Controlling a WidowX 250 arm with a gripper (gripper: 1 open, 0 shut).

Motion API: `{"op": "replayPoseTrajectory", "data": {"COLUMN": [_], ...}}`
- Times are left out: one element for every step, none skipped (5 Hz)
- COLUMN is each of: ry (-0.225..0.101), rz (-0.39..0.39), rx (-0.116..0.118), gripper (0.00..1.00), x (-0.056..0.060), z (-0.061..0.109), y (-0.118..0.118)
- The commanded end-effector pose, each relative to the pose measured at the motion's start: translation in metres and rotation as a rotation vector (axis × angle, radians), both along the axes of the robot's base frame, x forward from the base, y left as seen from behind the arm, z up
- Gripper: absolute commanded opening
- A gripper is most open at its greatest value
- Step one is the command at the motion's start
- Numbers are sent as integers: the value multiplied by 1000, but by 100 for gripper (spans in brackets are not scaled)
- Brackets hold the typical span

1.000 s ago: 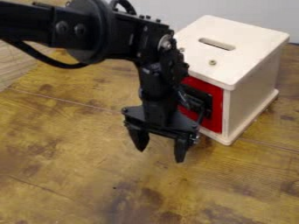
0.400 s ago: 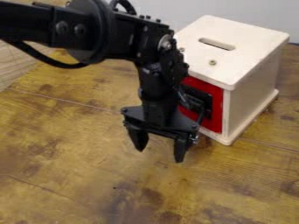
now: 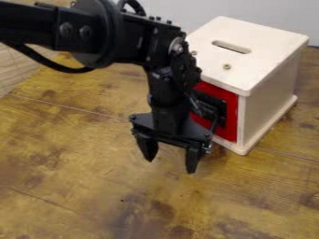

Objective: Close the drawer

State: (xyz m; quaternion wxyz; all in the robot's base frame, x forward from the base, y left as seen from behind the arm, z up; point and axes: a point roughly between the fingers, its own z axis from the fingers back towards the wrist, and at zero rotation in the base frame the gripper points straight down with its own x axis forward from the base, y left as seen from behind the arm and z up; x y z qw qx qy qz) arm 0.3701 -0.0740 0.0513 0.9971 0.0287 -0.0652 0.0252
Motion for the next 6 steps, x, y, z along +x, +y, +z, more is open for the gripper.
{"op": "replayPoseTrajectory", "data": {"ry": [-95, -92, -90, -88, -86, -85], "rz": [-29, -27, -26, -25, -24, -22], "rx": [-16, -16, -16, -16, -16, -15], "gripper": [100, 100, 100, 100, 100, 100], "x": [7, 6, 6, 6, 6, 6], "z": [34, 33, 32, 32, 31, 30], "y": [-11, -11, -11, -11, -11, -11]}}
